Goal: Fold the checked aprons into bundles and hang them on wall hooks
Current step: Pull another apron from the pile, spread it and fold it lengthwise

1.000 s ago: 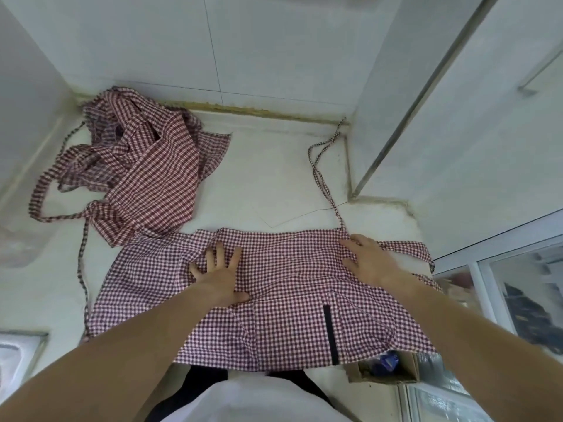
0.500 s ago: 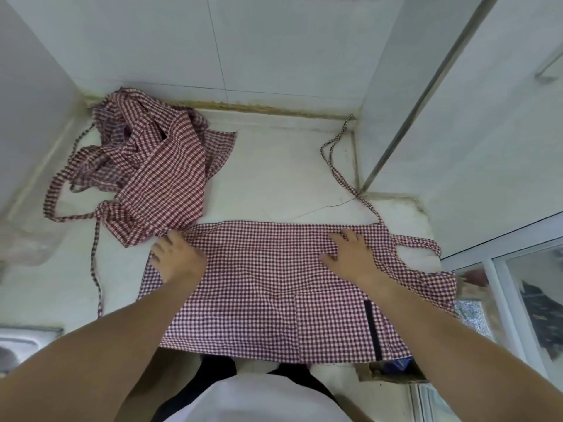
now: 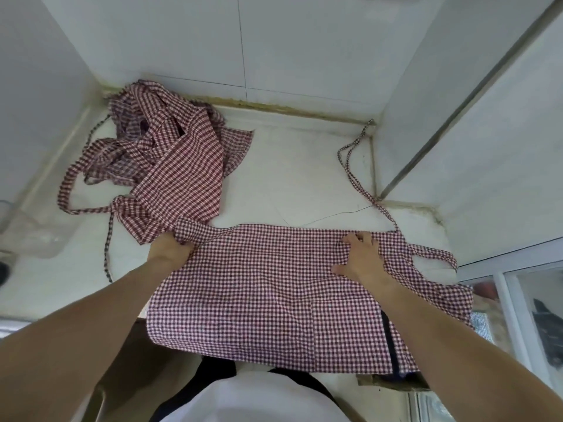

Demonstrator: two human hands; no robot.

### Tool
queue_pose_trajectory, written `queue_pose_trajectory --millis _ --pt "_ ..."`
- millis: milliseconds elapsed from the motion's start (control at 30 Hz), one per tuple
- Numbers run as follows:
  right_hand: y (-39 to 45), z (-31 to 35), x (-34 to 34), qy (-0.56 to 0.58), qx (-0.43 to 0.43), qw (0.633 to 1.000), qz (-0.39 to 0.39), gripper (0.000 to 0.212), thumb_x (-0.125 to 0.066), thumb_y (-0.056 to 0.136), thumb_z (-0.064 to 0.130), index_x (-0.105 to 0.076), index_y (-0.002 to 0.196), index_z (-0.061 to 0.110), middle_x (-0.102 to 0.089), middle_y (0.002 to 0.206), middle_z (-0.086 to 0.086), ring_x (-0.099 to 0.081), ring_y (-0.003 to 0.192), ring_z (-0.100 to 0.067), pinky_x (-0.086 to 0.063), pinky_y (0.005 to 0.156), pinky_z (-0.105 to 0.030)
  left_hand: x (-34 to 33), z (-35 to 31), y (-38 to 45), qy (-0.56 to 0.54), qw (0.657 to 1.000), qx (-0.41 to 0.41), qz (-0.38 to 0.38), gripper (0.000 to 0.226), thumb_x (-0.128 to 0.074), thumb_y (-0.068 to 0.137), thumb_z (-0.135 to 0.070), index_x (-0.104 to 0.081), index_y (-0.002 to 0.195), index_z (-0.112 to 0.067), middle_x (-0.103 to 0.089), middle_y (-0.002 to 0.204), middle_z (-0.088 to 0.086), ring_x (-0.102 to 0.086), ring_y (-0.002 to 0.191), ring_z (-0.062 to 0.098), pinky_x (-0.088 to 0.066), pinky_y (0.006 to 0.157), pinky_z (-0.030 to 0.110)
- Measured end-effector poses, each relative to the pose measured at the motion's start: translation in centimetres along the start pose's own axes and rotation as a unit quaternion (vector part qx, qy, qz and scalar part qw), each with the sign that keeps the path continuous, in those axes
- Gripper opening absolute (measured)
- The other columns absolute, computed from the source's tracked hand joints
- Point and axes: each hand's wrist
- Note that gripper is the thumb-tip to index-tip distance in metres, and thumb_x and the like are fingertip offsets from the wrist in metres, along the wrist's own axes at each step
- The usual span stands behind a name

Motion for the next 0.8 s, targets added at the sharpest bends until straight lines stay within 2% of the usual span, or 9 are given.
queue_pose_trajectory --millis 67,167,300,433,500,600,700,767,800 --pt "-0.1 0.0 -0.2 0.007 -0.01 1.0 -0.005 0.08 -0.086 0.07 0.04 -0.044 0.137 0.029 -0.022 0.153 -0.005 -0.023 0.141 -0.031 -0.032 0.109 -0.064 1.1 -0.1 0.2 0.051 0.998 -0.043 0.013 0.048 -0.062 0.094 -0.029 -0.053 0.129 0.003 -0.061 0.126 0.021 -0.056 0.116 0.041 -0.045 0.1 0.044" --pt "-0.1 0.4 -0.1 0.017 -0.022 1.0 -0.009 0.08 -0.086 0.07 0.039 -0.044 0.137 0.029 -0.02 0.156 -0.005 -0.02 0.144 -0.032 -0.028 0.111 -0.067 3.6 -1.5 0.3 0.049 0.989 -0.132 -0.051 0.045 -0.054 0.1 -0.032 -0.051 0.13 0.001 -0.062 0.123 0.02 -0.057 0.114 0.042 -0.044 0.099 0.047" --pt "-0.6 2.6 -1.2 0.008 -0.045 0.999 -0.025 0.084 -0.077 0.077 0.052 -0.034 0.148 0.036 -0.01 0.163 -0.003 -0.009 0.15 -0.028 -0.009 0.109 -0.076 7.2 -3.0 2.1 0.034 0.966 -0.221 -0.131 0.05 -0.049 0.1 -0.044 -0.052 0.127 -0.002 -0.066 0.113 0.023 -0.062 0.101 0.043 -0.05 0.087 0.049" --pt "-0.7 6.3 -2.6 0.031 -0.023 0.999 -0.015 0.094 -0.066 0.08 0.063 -0.018 0.155 0.034 0.006 0.166 0.001 0.007 0.152 -0.026 -0.004 0.111 -0.075 10.1 -3.4 4.9 0.019 0.952 -0.215 -0.219 0.044 -0.054 0.097 -0.043 -0.058 0.108 -0.001 -0.066 0.1 0.026 -0.062 0.091 0.044 -0.052 0.079 0.052" --pt "-0.6 8.6 -3.2 0.048 -0.027 0.998 0.008 0.102 -0.065 0.078 0.066 -0.009 0.157 0.034 0.015 0.165 0.0 0.015 0.151 -0.026 0.002 0.112 -0.072 10.5 -3.9 5.7 -0.004 0.946 -0.177 -0.271 0.037 -0.057 0.096 -0.03 -0.054 0.119 0.0 -0.061 0.114 0.026 -0.058 0.106 0.044 -0.047 0.091 0.055" --pt "-0.1 11.1 -3.6 0.067 -0.038 0.997 0.027 0.11 -0.066 0.076 0.068 -0.003 0.158 0.033 0.022 0.164 -0.001 0.023 0.15 -0.026 0.008 0.112 -0.071 8.0 -5.4 4.5 0.048 0.926 -0.195 -0.321 0.056 -0.061 0.079 -0.015 -0.043 0.13 -0.001 -0.048 0.129 0.025 -0.045 0.12 0.043 -0.036 0.098 0.055" --pt "0.7 12.1 -3.2 0.073 -0.033 0.996 0.037 0.11 -0.067 0.076 0.067 -0.002 0.158 0.033 0.023 0.163 0.0 0.024 0.149 -0.025 0.01 0.112 -0.069 1.6 -6.1 0.8 0.109 0.898 -0.353 -0.236 0.055 -0.068 0.07 -0.01 -0.053 0.122 -0.003 -0.048 0.13 0.023 -0.047 0.118 0.04 -0.041 0.095 0.056" --pt "1.2 12.2 -2.7 0.09 -0.019 0.995 0.039 0.106 -0.068 0.077 0.063 -0.007 0.158 0.033 0.019 0.165 0.001 0.021 0.15 -0.023 0.01 0.113 -0.068 -2.8 -6.0 -2.3 0.139 0.904 -0.393 -0.099 0.056 -0.069 0.079 -0.02 -0.052 0.131 -0.008 -0.041 0.141 0.022 -0.043 0.127 0.039 -0.039 0.101 0.058" --pt "1.4 12.0 -2.4 0.105 -0.004 0.994 0.035 0.102 -0.069 0.079 0.059 -0.011 0.158 0.032 0.014 0.166 0.001 0.018 0.151 -0.022 0.009 0.114 -0.066 -4.5 -5.9 -3.6 0.158 0.911 -0.381 -0.008 0.062 -0.064 0.087 -0.03 -0.042 0.142 -0.012 -0.03 0.149 0.02 -0.034 0.136 0.038 -0.034 0.108 0.059"
Point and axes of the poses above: each hand's wrist, its own y-axis towards the middle knuckle, its own x-axis out of the back of the hand, z = x × y
